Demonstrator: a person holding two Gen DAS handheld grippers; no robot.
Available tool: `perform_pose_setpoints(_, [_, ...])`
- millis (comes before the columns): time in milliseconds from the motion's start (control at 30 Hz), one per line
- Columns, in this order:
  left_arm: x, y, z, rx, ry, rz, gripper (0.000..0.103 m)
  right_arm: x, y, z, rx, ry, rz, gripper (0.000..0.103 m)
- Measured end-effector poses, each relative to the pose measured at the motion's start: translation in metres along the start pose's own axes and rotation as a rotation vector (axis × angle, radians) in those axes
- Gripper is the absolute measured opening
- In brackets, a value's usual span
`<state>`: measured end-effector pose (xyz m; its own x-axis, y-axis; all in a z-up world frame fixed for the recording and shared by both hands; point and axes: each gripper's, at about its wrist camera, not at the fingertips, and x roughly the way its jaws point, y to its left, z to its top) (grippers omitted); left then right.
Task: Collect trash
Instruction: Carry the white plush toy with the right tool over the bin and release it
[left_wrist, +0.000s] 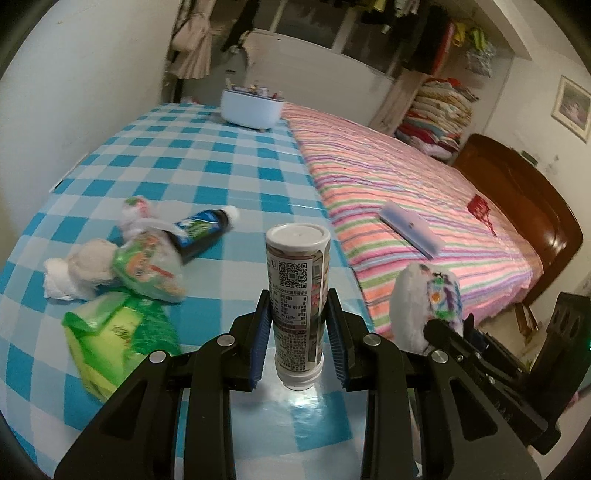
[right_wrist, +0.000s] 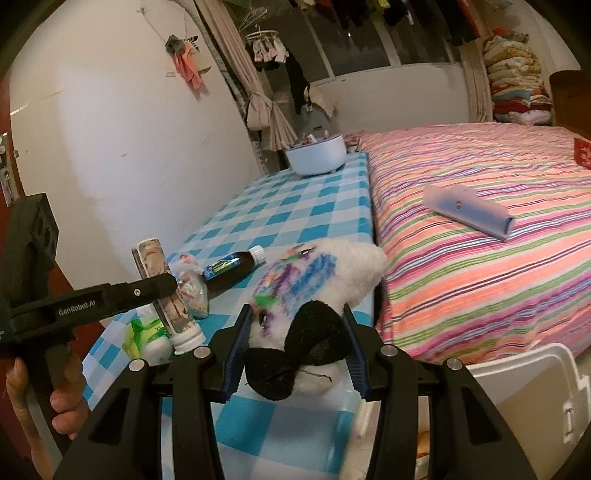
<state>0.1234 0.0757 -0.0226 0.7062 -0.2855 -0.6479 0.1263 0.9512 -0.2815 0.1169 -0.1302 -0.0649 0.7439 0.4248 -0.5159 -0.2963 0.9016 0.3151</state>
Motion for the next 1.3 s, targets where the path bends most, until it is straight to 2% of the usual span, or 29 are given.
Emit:
perform_pose_setpoints(533, [0.002, -0.067, -0.021, 0.129, 0.038, -0.117, 0.029, -0.052, -0.026, -0.014, 0.012, -0.078, -0.115, 0.045])
perform_pose_setpoints(800, [0.005, -0.082, -0.028, 0.167, 0.053, -0.136, 0.029, -0.085, -0.045, -0.030, 0.066, -0.142, -0.218, 0.047])
perform_pose_setpoints(1033, [0.010, -0.089, -0.031, 0.183, 0.064, -0.139, 0.029, -0.097, -0.052, -0.038, 0.094, -0.168, -0.235, 0.047])
perform_pose_setpoints(1300, [0.015, -0.096, -0.034, 0.197, 0.076, -0.145, 0.029, -0.096, -0.052, -0.039, 0.111, -0.170, -0.257, 0.057])
